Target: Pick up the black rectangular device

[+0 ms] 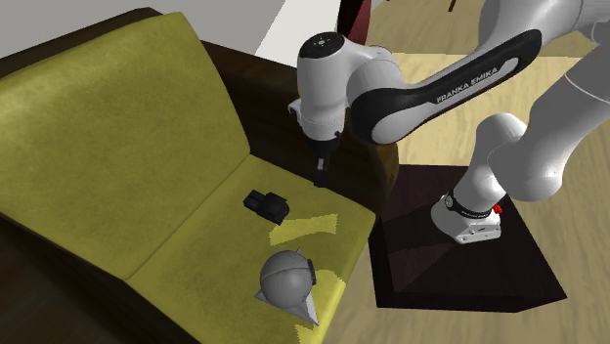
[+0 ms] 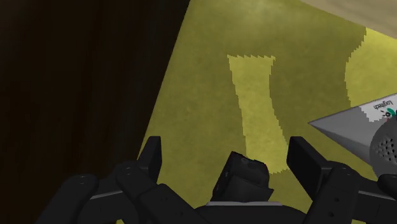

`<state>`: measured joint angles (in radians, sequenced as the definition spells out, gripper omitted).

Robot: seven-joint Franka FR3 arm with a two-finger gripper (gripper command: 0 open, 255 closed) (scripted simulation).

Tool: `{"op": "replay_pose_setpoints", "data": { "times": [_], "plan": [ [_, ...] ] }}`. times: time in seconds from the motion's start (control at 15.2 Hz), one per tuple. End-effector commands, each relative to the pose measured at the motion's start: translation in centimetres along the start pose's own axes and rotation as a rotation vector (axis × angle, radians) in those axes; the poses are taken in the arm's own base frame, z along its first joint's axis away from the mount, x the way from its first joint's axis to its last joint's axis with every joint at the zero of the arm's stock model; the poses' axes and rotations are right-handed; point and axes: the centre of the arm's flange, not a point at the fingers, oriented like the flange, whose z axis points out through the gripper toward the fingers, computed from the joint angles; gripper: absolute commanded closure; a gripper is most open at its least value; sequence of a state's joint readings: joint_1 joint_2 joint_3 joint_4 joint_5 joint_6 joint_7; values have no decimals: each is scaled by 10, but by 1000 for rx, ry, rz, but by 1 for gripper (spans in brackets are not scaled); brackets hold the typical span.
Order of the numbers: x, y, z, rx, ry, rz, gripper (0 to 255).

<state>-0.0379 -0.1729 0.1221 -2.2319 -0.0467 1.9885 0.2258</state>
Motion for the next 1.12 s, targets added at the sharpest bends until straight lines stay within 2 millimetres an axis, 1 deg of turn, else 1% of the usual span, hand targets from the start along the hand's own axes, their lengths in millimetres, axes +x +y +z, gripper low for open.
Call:
{"op": "replay_pose_setpoints", "data": {
  "times": [0.0, 0.79, 0.86, 1.06],
  "plan": [
    [23, -6, 12, 7, 2, 21, 0],
    [158, -31, 85, 47, 13, 144, 0],
    [165, -33, 89, 49, 13, 151, 0],
    [166, -34, 105, 49, 13, 151, 0]
  ]
}}
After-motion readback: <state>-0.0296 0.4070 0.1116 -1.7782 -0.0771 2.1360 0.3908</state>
